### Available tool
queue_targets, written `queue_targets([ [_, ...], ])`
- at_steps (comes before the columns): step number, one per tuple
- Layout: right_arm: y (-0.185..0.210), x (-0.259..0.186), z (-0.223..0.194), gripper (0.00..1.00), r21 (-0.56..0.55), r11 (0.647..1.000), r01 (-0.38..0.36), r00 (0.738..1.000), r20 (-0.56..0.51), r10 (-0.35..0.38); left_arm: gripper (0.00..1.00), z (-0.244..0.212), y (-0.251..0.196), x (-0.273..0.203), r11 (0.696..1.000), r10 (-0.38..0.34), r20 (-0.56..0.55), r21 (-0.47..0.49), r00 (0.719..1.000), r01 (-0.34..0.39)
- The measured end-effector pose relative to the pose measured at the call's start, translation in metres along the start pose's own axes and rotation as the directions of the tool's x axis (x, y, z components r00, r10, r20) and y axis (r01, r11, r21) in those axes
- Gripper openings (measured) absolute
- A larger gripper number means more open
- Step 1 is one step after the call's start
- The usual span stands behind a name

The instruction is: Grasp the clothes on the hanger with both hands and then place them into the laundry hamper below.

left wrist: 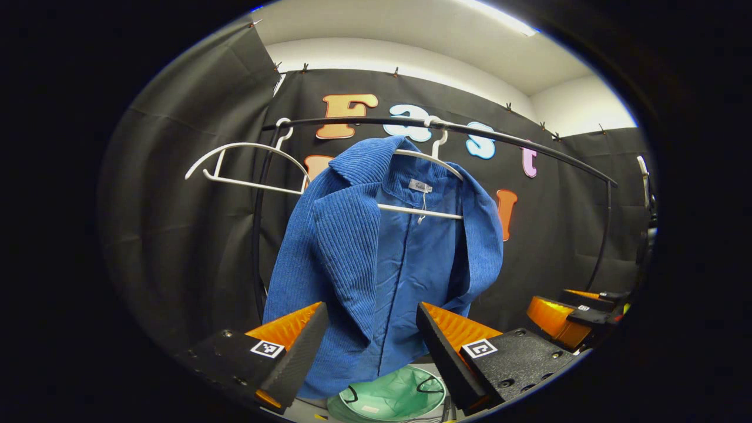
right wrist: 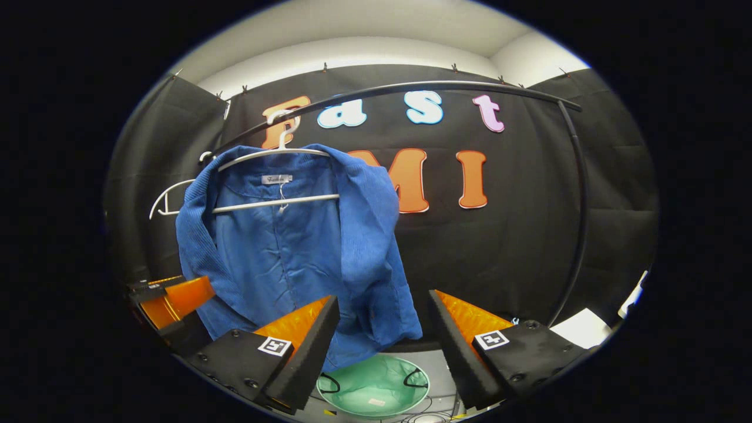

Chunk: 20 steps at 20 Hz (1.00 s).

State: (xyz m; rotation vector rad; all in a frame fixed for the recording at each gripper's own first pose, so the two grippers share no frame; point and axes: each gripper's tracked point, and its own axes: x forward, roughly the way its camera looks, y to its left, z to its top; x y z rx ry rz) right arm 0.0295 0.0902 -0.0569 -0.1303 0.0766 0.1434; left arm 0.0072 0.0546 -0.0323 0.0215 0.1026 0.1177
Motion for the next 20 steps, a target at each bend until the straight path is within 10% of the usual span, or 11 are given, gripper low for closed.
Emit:
queue_targets([
  [20,0.005,0.132,0.044,0.94,-0.06,0.996,-0.067,0.996,0.05,0.07,0.95,0.0,0.015,0.028,0.996,0.091,-0.001,0.021,0.996,-0.091],
])
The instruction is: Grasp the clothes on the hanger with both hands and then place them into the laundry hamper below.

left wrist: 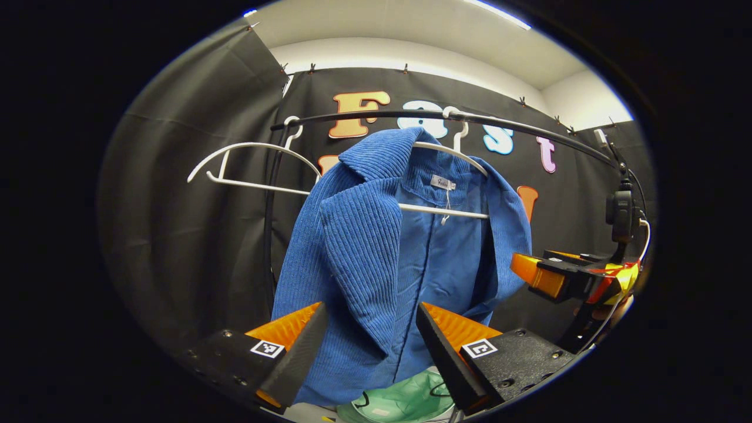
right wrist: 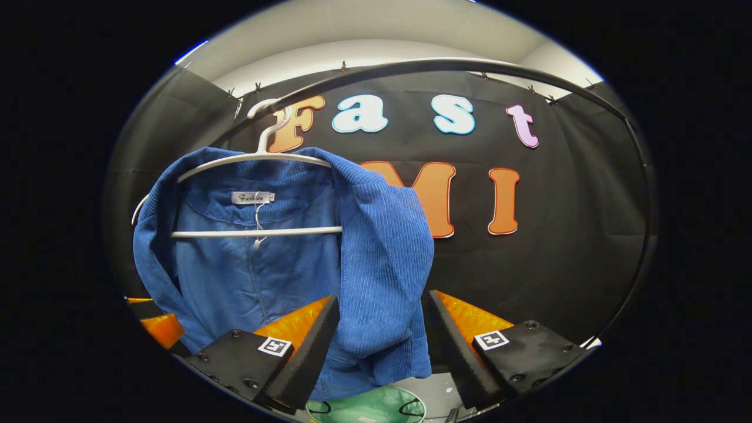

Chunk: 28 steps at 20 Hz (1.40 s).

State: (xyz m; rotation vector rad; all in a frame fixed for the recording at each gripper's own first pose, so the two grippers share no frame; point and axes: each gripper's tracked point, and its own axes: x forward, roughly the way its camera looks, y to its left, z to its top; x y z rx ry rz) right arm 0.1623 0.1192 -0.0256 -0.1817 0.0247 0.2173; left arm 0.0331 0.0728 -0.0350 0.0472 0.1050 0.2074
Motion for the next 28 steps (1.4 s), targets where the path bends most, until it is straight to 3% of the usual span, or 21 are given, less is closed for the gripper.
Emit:
queue_targets([
  [2,-0.001,0.012,0.001,1.0,0.0,1.0,-0.018,1.0,0.003,0.018,0.95,0.001,0.001,0.001,1.0,0.011,0.002,0.005,1.0,-0.011],
  [4,0.003,0.024,0.0,0.89,0.023,0.998,-0.056,0.998,-0.011,0.056,0.95,0.001,0.001,0.003,1.0,0.02,0.002,0.003,1.0,-0.02],
  [5,0.002,0.029,-0.002,0.98,0.037,0.997,-0.063,0.998,-0.019,0.064,0.95,0.002,0.0,0.003,1.0,0.017,0.005,0.0,1.0,-0.017],
  [7,-0.004,0.038,-0.004,1.0,0.064,0.995,-0.073,0.996,-0.036,0.076,0.97,0.002,0.002,0.005,1.0,0.027,0.009,0.004,1.0,-0.027],
  [8,-0.006,0.043,-0.004,0.98,0.077,0.994,-0.079,0.996,-0.04,0.083,0.98,0.002,0.003,0.007,1.0,0.031,0.009,0.008,0.999,-0.031],
  [9,-0.008,0.045,-0.003,0.9,0.088,0.993,-0.084,0.995,-0.042,0.088,0.96,0.002,0.002,0.009,0.999,0.034,0.006,0.009,0.999,-0.034],
  [11,-0.01,0.05,-0.001,0.89,0.106,0.989,-0.099,0.994,-0.042,0.104,0.93,0.002,0.004,0.013,0.999,0.041,0.007,0.002,0.999,-0.041],
  [15,-0.018,0.053,0.002,0.55,0.101,0.988,-0.117,0.991,-0.046,0.122,0.92,0.002,0.009,0.021,0.997,0.073,0.004,-0.003,0.997,-0.073],
  [16,-0.019,0.056,0.001,0.45,0.099,0.988,-0.119,0.991,-0.045,0.124,0.99,0.002,0.011,0.023,0.997,0.081,0.004,0.0,0.997,-0.081],
  [17,-0.021,0.055,0.001,0.34,0.098,0.987,-0.125,0.99,-0.045,0.13,0.98,0.003,0.011,0.024,0.996,0.086,0.009,0.005,0.996,-0.086],
  [19,-0.026,0.052,0.002,0.12,0.11,0.984,-0.14,0.988,-0.048,0.146,0.93,0.004,0.013,0.025,0.995,0.098,0.014,0.012,0.995,-0.098],
  [22,-0.026,0.05,0.005,0.2,0.128,0.977,-0.172,0.983,-0.047,0.179,0.77,0.009,0.012,0.025,0.994,0.109,0.026,0.021,0.994,-0.109],
  [24,-0.026,0.046,0.007,0.2,0.142,0.971,-0.194,0.978,-0.044,0.202,0.7,0.01,0.015,0.028,0.992,0.122,0.026,0.025,0.992,-0.123],
  [25,-0.028,0.045,0.009,0.12,0.145,0.969,-0.199,0.978,-0.037,0.206,0.72,0.011,0.016,0.027,0.991,0.128,0.019,0.027,0.992,-0.128],
  [26,-0.031,0.045,0.011,0.11,0.144,0.969,-0.201,0.978,-0.033,0.207,0.67,0.012,0.016,0.028,0.991,0.127,0.015,0.03,0.992,-0.127],
  [28,-0.04,0.041,0.012,0.1,0.15,0.969,-0.194,0.979,-0.032,0.201,0.49,0.018,0.014,0.026,0.992,0.116,0.025,0.038,0.993,-0.117],
])
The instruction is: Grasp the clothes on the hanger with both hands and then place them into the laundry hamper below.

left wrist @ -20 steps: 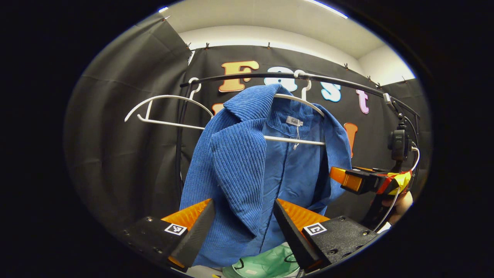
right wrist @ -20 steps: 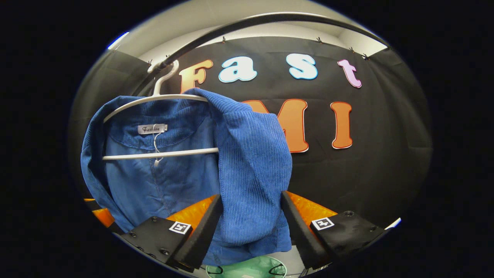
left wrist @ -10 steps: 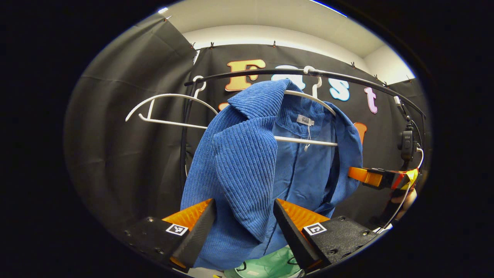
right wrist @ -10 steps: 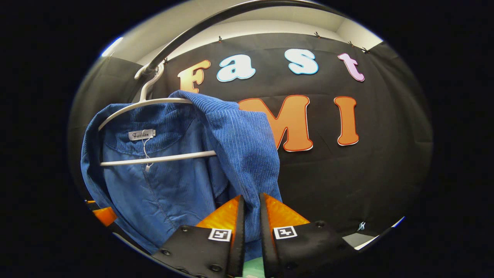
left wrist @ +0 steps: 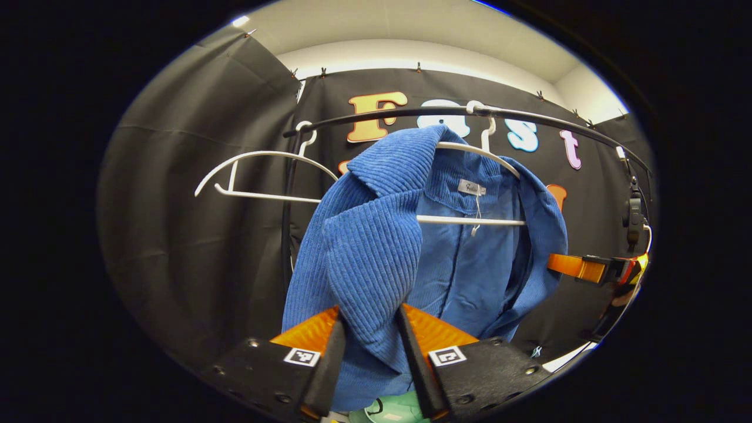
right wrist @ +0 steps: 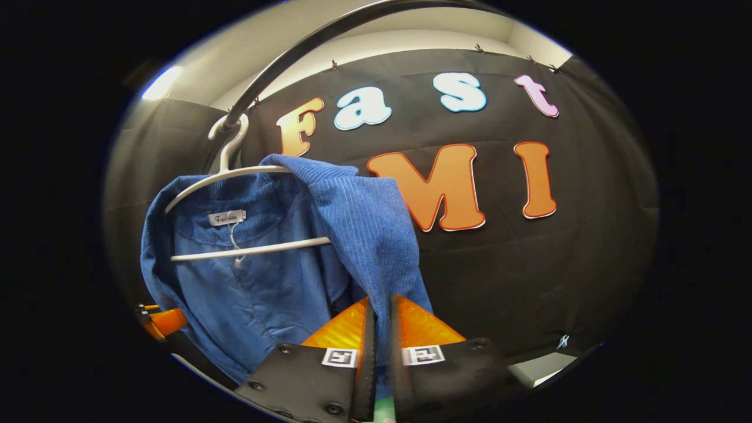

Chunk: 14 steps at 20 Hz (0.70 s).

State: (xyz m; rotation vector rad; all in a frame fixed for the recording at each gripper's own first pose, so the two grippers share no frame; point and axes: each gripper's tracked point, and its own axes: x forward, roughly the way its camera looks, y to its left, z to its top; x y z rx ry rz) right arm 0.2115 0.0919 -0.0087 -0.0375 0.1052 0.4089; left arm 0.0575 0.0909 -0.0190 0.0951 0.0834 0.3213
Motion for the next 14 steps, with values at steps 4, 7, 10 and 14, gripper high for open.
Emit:
queue_targets([
  [4,-0.002,0.0,0.007,0.08,0.022,0.999,-0.026,1.0,0.013,0.026,0.17,0.013,0.004,-0.01,1.0,0.014,0.019,0.002,1.0,-0.014],
  [7,-0.003,-0.004,0.011,0.08,0.04,0.998,-0.042,0.999,0.023,0.041,0.0,0.015,0.004,-0.023,1.0,0.013,-0.019,0.013,1.0,-0.013],
  [10,0.003,-0.007,0.011,0.08,0.104,0.99,-0.098,0.995,0.009,0.097,0.01,0.036,0.011,-0.035,1.0,0.023,0.015,0.003,1.0,-0.023],
  [14,0.012,-0.005,0.011,0.07,0.273,0.945,-0.178,0.982,-0.007,0.187,0.01,0.062,0.022,-0.048,0.999,0.032,0.054,0.014,0.998,-0.033],
])
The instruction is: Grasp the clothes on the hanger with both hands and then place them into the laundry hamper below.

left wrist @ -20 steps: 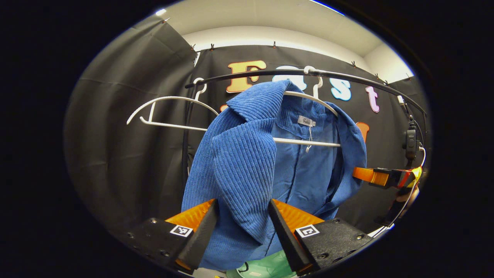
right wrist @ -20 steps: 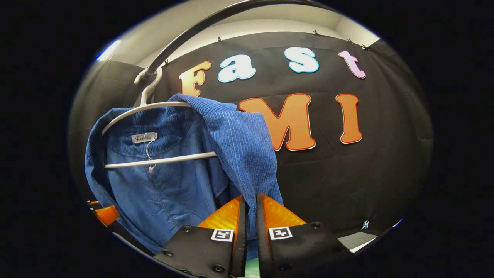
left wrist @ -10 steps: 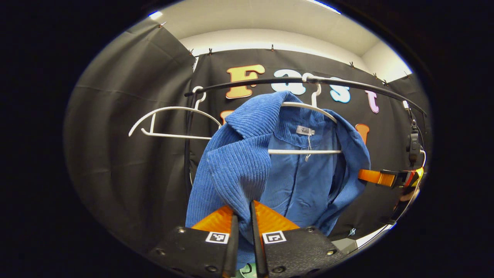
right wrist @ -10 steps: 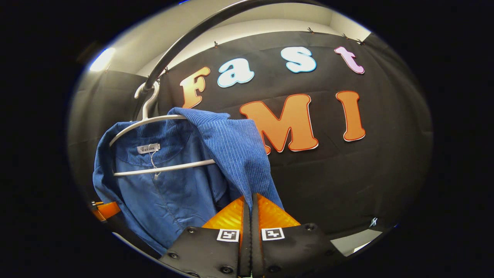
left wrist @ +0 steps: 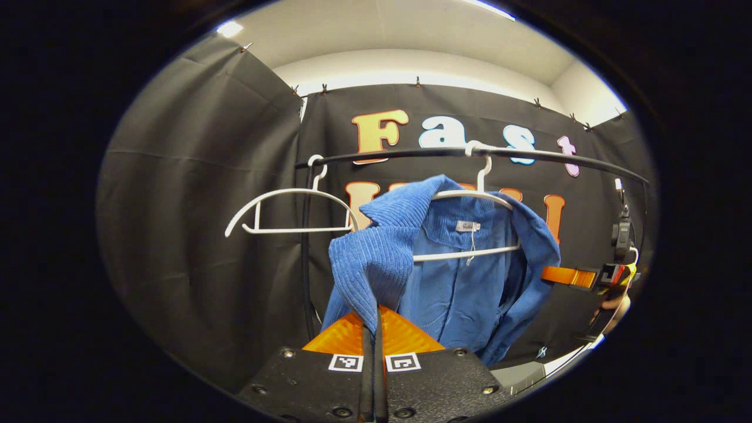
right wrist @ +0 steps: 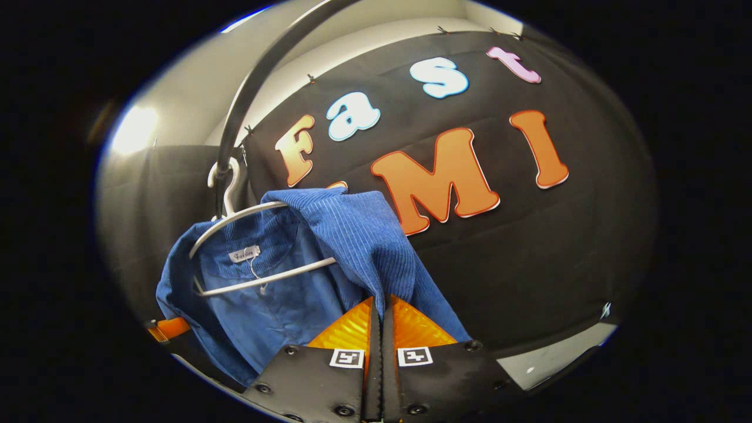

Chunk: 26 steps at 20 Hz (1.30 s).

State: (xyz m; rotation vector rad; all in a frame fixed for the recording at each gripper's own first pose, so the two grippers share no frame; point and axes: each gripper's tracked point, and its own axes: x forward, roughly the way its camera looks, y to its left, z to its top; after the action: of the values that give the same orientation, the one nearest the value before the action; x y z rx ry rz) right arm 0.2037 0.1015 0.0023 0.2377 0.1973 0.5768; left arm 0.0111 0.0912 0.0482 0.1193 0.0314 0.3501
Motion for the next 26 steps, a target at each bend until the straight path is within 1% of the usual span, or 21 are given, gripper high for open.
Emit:
queue_targets([
  [1,0.004,0.0,0.002,0.08,0.041,0.999,-0.032,0.999,0.002,0.032,0.03,0.005,0.004,-0.003,1.0,-0.001,0.005,-0.016,1.0,0.001],
  [2,0.003,-0.001,0.005,0.08,0.071,0.996,-0.046,0.999,0.01,0.045,0.0,0.012,0.009,-0.005,1.0,0.0,0.013,-0.029,1.0,0.0],
  [6,0.0,-0.005,0.018,0.08,0.111,0.992,-0.066,0.997,0.035,0.062,0.01,0.042,0.029,-0.01,0.999,0.015,0.063,-0.041,0.998,-0.012],
  [9,0.009,-0.006,0.03,0.08,0.155,0.981,-0.114,0.993,0.058,0.106,0.01,0.052,0.038,-0.008,0.999,0.001,0.067,-0.054,0.998,0.003],
  [10,0.011,-0.007,0.034,0.08,0.187,0.974,-0.13,0.991,0.067,0.119,0.01,0.054,0.04,-0.007,0.998,-0.004,0.068,-0.062,0.998,0.008],
  [12,0.012,-0.006,0.045,0.07,0.277,0.947,-0.163,0.985,0.104,0.139,0.01,0.06,0.041,-0.009,0.998,-0.011,0.077,-0.067,0.997,0.016],
  [14,0.003,-0.003,0.05,0.08,0.34,0.926,-0.167,0.984,0.124,0.131,0.01,0.067,0.046,-0.007,0.998,-0.025,0.085,-0.059,0.996,0.03],
  [15,-0.002,-0.002,0.054,0.08,0.348,0.923,-0.165,0.983,0.136,0.125,0.01,0.068,0.05,-0.003,0.998,-0.032,0.089,-0.052,0.996,0.036],
  [18,-0.015,-0.007,0.066,0.07,0.338,0.93,-0.146,0.982,0.162,0.095,0.0,0.076,0.063,0.005,0.999,-0.029,0.101,-0.041,0.994,0.033],
  [21,-0.026,-0.009,0.077,0.07,0.328,0.936,-0.126,0.981,0.184,0.067,0.0,0.081,0.075,0.012,0.997,-0.033,0.104,-0.07,0.994,0.04],
  [23,-0.033,-0.006,0.077,0.07,0.325,0.94,-0.102,0.982,0.186,0.043,0.0,0.086,0.084,0.017,0.996,-0.031,0.115,-0.078,0.993,0.04],
  [26,-0.037,-0.007,0.072,0.07,0.323,0.943,-0.082,0.983,0.182,0.023,0.0,0.092,0.096,0.024,0.998,-0.024,0.132,-0.054,0.991,0.032],
])
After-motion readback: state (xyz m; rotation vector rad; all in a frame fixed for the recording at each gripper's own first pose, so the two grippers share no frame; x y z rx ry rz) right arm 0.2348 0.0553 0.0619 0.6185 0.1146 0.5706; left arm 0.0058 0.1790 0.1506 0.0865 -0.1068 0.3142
